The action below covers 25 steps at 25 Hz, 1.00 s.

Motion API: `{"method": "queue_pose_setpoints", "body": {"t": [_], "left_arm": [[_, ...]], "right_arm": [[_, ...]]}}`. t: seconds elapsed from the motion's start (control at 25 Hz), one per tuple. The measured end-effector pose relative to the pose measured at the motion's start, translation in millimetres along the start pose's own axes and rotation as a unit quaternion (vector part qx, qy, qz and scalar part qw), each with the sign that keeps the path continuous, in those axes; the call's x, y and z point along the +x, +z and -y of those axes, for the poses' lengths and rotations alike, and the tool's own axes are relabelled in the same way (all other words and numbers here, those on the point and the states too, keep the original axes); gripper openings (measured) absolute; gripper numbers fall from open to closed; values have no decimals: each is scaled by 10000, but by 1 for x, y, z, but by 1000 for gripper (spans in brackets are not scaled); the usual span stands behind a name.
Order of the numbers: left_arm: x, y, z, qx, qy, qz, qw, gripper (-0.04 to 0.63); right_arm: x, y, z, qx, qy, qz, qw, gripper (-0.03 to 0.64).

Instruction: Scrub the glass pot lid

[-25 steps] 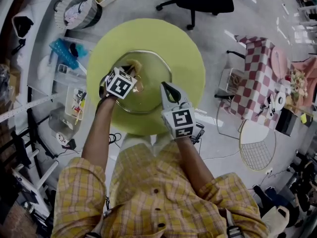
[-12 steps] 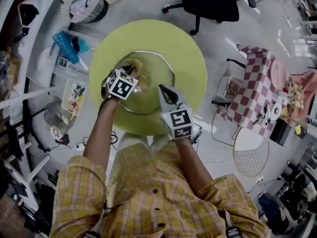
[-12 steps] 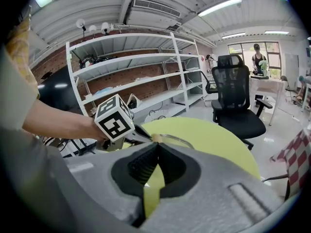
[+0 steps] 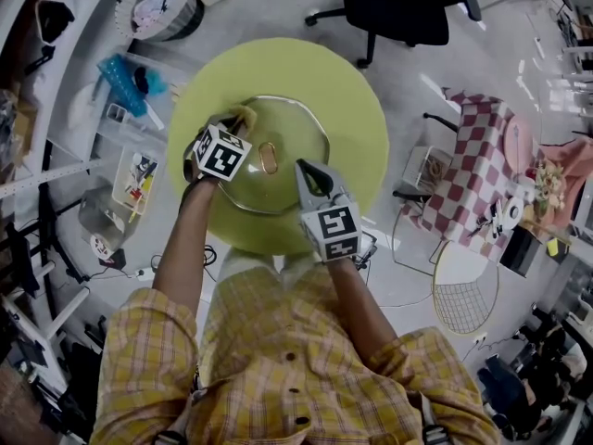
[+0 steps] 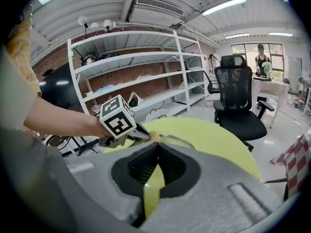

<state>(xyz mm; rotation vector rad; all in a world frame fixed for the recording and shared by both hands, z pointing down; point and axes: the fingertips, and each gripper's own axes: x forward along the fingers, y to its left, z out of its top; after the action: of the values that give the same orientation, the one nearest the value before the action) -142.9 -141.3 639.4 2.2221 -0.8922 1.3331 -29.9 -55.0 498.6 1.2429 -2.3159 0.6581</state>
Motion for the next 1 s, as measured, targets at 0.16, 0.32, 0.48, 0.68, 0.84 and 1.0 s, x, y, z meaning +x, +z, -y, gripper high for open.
{"method": "queue_pose_setpoints", "body": {"t": [0.16,0.32,0.48,0.68,0.84,1.0], "left_arm": [[2,-4,-13,-170,172,-59,9997,41],[4,-7,-28,-352,313,-131,9988,41],[5,-3,-30,-445,265,-134,9986,41],[12,6,-32,-461,251,-79,9986,41],[16,15,-27,-366,201,-16,9991,41],[18,22,-25,-387,131,77,9991,41]], "right_arm": [[0,0,1,-5,-20,-8,10000,-3],[-1,-2,4,20,-84,-30,10000,-3],[0,-5,3,70,-121,-47,9999,-3],[-1,-2,2,92,-157,-6,9998,-3],[-2,-2,3,105,-188,-2,9998,-3],[-2,-3,1,113,-216,-22,9997,-3]]}}
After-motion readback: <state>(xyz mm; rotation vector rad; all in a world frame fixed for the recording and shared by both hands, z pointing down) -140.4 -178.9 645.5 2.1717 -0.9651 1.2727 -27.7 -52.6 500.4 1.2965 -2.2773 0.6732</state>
